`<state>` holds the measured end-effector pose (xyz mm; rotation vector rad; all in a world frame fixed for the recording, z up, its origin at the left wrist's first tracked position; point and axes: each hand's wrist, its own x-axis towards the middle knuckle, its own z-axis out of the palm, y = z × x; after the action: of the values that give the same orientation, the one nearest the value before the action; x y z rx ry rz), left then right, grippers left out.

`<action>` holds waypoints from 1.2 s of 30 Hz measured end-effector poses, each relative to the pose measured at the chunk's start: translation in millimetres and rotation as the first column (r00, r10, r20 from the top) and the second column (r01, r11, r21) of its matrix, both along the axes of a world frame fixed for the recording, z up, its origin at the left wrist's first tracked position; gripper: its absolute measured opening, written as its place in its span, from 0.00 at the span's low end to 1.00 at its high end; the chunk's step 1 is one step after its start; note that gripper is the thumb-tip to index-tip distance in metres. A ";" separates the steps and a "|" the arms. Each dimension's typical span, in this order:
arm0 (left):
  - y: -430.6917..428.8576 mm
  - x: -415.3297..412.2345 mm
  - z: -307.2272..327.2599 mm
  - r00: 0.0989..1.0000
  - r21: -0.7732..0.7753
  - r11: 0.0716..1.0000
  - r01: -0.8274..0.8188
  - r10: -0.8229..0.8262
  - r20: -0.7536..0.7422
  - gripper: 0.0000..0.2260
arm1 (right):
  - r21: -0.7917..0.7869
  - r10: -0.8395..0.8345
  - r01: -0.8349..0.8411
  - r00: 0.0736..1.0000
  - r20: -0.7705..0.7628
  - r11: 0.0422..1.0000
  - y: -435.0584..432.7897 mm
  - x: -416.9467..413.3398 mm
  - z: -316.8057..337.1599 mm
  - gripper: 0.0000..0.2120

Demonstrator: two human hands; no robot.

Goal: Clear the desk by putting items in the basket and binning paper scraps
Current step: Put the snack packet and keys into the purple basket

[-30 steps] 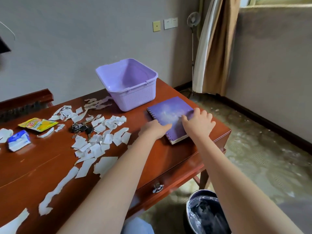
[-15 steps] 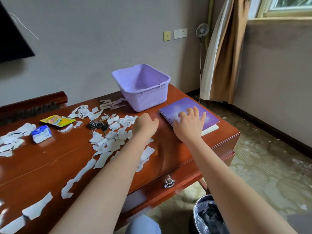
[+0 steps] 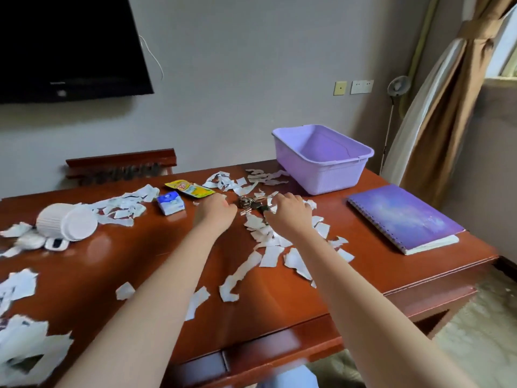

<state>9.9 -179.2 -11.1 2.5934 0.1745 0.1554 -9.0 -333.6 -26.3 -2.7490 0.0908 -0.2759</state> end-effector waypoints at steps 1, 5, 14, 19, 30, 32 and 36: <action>14.4 5.1 -1.6 1.000 0.005 1.000 -0.009 0.009 0.005 0.08 | 0.003 0.006 -0.006 1.000 -0.029 1.000 8.9 7.4 -2.0 0.17; 55.3 37.9 -10.0 0.998 0.069 0.998 -0.003 -0.002 0.065 0.07 | -0.025 -0.011 0.009 0.996 -0.094 1.000 27.2 45.1 -11.7 0.18; 84.4 126.7 -33.0 0.995 0.395 0.914 0.090 -0.064 -0.077 0.30 | -0.323 -0.019 -0.005 0.997 -0.073 0.946 32.4 108.3 -37.8 0.25; 84.8 168.1 -39.2 0.989 0.405 0.910 0.091 -0.036 -0.140 0.32 | -0.364 -0.033 0.023 0.999 -0.020 0.931 33.6 120.4 -49.9 0.26; 68.6 184.3 -49.7 0.985 0.627 0.761 0.169 -0.113 -0.128 0.14 | -0.310 -0.054 0.051 0.999 0.001 0.949 31.9 126.3 -52.7 0.22; 67.6 180.5 -50.4 0.988 0.647 0.747 0.154 -0.111 -0.108 0.13 | -0.249 -0.057 0.054 0.998 -0.006 0.967 31.1 125.7 -52.2 0.18; 70.3 170.7 -52.3 0.990 0.637 0.760 0.131 -0.136 -0.042 0.13 | -0.035 -0.110 0.112 0.993 0.053 0.993 32.1 123.6 -46.9 0.15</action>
<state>180.6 -108.9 -63.5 3.2791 -0.0927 0.1984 114.6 -301.6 -73.2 -2.7772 0.2273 -0.3813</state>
